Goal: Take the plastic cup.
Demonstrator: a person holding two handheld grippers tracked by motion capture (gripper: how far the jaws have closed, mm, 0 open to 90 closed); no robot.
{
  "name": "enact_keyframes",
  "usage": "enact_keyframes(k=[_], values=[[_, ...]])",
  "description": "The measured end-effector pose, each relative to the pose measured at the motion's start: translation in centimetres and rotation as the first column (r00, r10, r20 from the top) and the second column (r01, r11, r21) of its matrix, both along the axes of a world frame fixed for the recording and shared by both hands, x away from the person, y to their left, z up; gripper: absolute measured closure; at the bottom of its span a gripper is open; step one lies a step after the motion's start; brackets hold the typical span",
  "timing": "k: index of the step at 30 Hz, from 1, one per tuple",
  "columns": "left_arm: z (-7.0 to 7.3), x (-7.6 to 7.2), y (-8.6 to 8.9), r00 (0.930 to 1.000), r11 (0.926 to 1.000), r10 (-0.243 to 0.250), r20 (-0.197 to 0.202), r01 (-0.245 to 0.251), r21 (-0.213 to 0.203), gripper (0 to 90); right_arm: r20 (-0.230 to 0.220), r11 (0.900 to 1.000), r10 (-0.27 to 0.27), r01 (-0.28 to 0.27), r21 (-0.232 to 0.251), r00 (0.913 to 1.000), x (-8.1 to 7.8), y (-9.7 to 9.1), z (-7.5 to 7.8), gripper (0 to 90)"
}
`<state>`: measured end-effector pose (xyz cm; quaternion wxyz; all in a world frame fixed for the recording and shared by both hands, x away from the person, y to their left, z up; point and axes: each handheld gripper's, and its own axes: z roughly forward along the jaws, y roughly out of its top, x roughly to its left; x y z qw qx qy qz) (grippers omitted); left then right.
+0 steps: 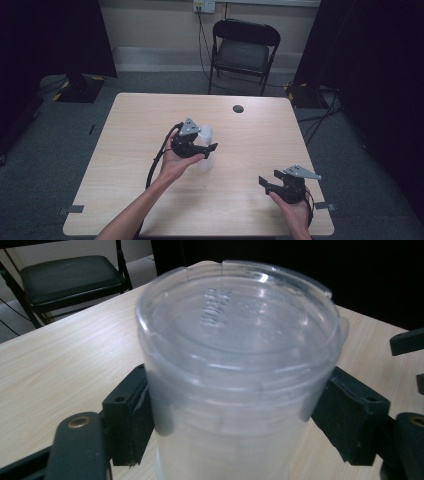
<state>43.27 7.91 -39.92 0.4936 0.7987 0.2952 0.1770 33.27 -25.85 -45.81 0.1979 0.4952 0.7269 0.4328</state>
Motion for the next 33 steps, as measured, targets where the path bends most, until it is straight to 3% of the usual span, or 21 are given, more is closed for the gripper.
enact_keyframes(k=[3,6,10,12,33], values=[[-0.3,0.0,-0.2,0.9999,0.9999,0.011,-0.004,-0.010,0.007,26.6,0.001,1.0000,-0.004,0.004,0.005,1.0000,-0.1,-0.1,0.0,30.4],[-0.6,0.3,0.0,0.9992,0.9997,0.015,-0.037,-0.016,-0.019,26.8,-0.002,1.0000,-0.006,0.006,0.004,1.0000,-0.1,-0.2,0.0,30.5],[-0.9,0.4,-0.2,0.9991,0.9995,0.012,-0.041,-0.013,-0.028,25.6,-0.005,1.0000,-0.002,0.002,0.001,1.0000,0.0,0.0,0.0,30.8],[-1.1,0.5,-0.3,0.9987,0.9998,0.014,-0.048,-0.015,-0.009,25.1,-0.004,1.0000,0.004,-0.004,0.000,1.0000,-0.1,0.0,-0.1,30.9],[-1.0,0.6,0.0,0.9964,0.9991,0.043,-0.074,-0.043,-0.001,31.2,0.000,1.0000,-0.002,0.002,0.007,1.0000,-0.1,-0.2,-0.1,31.0]])
